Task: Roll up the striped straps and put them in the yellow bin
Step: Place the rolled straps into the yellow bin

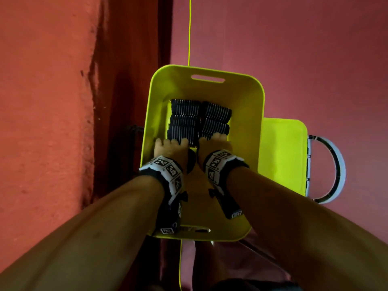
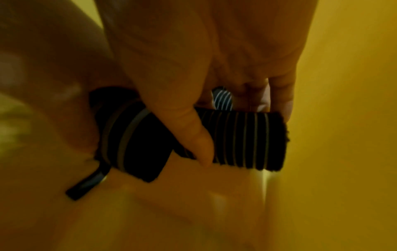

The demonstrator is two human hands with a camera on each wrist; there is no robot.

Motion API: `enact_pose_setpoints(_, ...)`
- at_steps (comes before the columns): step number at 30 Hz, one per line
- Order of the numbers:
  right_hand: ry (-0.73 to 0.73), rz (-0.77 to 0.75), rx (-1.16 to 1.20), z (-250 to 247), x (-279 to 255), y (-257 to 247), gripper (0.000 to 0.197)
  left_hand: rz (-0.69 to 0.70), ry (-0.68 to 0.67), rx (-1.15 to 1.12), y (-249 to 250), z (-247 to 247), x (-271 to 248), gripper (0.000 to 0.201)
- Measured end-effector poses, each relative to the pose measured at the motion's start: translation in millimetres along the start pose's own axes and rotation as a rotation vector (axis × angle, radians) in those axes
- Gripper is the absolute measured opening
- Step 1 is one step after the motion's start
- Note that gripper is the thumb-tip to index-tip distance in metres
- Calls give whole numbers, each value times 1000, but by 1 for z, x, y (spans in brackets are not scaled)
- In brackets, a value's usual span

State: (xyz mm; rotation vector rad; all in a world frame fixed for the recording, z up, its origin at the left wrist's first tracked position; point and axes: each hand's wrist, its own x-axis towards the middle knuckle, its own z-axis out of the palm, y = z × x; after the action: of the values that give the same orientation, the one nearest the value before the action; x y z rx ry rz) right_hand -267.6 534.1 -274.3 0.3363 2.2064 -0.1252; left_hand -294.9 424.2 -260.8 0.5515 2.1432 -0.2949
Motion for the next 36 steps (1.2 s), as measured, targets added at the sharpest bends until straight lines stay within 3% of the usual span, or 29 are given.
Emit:
enact_pose_setpoints(6,66,-15,-13,12,3,-4,46,-103,172,-18,6,22,16,61)
enact_pose_setpoints(10,81,-78,-31,14,-1,-5,40,-190,512,-5,8,38,17,30)
enact_pose_setpoints(14,115,-51,-23,10,-4,-6,34,-193,663,-66,6,37,19,22)
enact_pose_setpoints(22,99,3,7,4,-21,-6,43,-95,477,-105,4,9,-14,33)
enact_pose_setpoints(27,127,-66,22,-27,-52,-6,47,97,360,-369,-6,-22,-58,39)
enact_pose_setpoints(32,292,-239,42,-73,-99,-29,31,205,526,-620,-38,-38,-127,21)
enact_pose_setpoints(36,448,-390,16,-105,-145,-66,20,126,613,-674,-81,-41,-191,28)
